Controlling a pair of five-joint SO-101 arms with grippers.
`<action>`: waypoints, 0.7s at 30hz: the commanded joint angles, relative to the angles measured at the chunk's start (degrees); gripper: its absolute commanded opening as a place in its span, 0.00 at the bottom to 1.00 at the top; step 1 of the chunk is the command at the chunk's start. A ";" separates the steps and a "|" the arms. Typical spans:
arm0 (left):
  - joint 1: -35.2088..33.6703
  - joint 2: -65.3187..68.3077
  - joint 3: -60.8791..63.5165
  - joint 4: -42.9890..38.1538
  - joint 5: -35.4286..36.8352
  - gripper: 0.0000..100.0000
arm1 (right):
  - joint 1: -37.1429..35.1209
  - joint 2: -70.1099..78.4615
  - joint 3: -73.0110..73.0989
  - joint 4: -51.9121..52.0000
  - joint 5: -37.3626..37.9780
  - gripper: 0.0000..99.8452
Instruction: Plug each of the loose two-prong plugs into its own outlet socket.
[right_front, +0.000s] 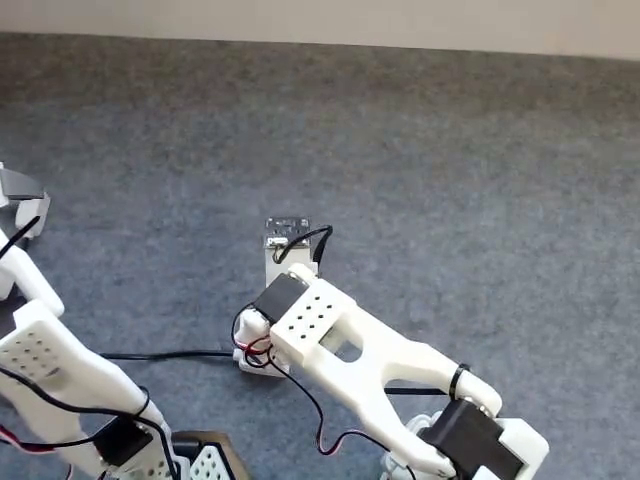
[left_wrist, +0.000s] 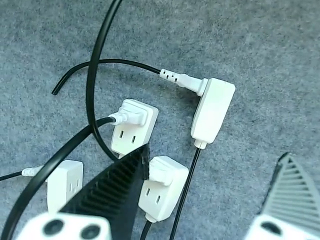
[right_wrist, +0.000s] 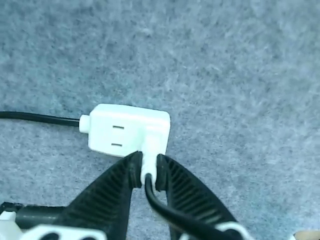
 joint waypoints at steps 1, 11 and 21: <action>-0.40 -0.75 -2.24 0.26 -0.44 0.38 | -0.92 2.15 0.75 -0.66 0.97 0.04; -0.40 -0.57 -2.24 0.26 -0.44 0.38 | -1.27 2.07 0.04 -0.66 0.97 0.53; 2.51 -2.15 -5.67 6.59 -1.14 0.38 | 4.53 -3.30 -14.90 -0.66 6.59 0.53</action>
